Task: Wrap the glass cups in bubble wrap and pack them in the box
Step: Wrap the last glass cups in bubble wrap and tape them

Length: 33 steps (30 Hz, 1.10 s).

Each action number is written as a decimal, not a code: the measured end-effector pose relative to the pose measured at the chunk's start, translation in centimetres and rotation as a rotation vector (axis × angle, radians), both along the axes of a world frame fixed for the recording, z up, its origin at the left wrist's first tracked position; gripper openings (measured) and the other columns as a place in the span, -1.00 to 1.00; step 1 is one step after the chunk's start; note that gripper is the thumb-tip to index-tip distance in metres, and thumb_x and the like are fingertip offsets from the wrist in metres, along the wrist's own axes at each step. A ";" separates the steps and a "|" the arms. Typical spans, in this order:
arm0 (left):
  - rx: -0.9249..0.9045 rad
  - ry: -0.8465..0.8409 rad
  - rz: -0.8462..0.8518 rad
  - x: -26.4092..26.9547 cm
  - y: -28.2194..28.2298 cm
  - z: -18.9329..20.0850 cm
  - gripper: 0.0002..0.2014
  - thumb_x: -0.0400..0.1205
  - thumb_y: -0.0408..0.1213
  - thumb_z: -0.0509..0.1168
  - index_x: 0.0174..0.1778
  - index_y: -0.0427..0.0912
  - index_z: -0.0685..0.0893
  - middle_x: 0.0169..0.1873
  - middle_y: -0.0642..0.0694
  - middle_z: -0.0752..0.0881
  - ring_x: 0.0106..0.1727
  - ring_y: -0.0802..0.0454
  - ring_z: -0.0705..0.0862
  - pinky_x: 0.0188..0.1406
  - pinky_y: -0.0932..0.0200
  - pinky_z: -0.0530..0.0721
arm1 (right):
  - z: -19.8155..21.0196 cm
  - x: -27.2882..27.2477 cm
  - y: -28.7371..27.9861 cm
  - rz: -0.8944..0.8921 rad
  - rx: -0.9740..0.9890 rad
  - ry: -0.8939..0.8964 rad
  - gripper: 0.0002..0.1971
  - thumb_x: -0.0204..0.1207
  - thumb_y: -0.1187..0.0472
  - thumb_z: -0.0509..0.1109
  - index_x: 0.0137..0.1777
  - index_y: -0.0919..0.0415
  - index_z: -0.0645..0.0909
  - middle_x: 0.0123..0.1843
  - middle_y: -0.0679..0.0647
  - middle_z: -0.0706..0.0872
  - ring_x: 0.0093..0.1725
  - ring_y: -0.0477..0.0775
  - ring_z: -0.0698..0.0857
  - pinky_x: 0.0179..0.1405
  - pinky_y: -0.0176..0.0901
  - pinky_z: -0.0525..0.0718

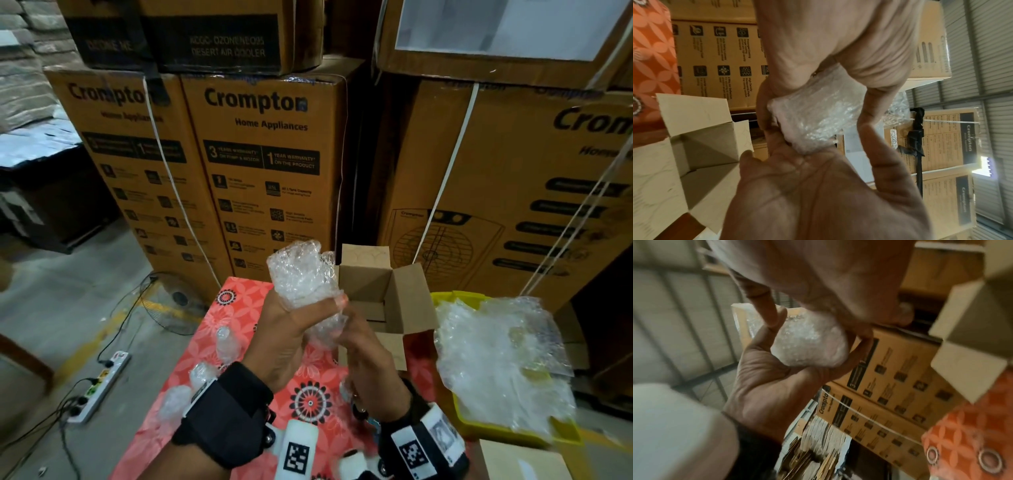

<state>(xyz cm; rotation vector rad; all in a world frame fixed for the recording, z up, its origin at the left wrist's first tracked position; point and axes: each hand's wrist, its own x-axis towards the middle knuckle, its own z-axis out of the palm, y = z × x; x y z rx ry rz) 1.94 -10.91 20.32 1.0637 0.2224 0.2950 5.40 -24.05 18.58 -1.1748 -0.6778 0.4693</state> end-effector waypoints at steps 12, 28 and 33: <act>0.083 0.061 -0.156 0.5 -0.3 -0.3 -0.22 0.42 -0.44 0.67 0.58 -0.14 0.56 0.31 -0.22 0.84 0.40 -0.19 0.80 0.38 -0.26 0.76 | -2.5 2.0 -0.6 -0.104 -0.391 -0.364 -0.46 0.76 0.05 0.39 0.70 -0.24 0.36 0.62 -0.27 0.57 0.67 -0.12 0.49 0.70 0.34 0.44; 0.345 0.045 0.015 1.1 -0.8 -1.4 -0.71 0.62 -0.22 0.57 0.24 -0.07 0.77 0.09 0.06 0.89 0.14 0.08 0.87 0.17 0.09 0.82 | 2.2 0.2 -3.1 -0.573 -0.242 -1.253 -0.55 0.56 0.36 0.32 0.46 0.29 0.66 0.53 0.14 0.65 0.66 0.10 0.51 0.70 0.33 0.40; 0.607 0.010 0.075 0.8 -2.0 -0.8 -0.79 0.77 -0.41 0.37 -0.05 0.02 0.70 -0.25 0.05 0.80 -0.13 0.49 0.77 -0.10 0.53 0.65 | 2.1 1.8 -0.8 -0.403 -0.632 -1.188 -0.49 0.75 0.24 0.24 0.71 0.19 0.47 0.68 0.08 0.56 0.72 -0.05 0.42 0.78 0.04 0.33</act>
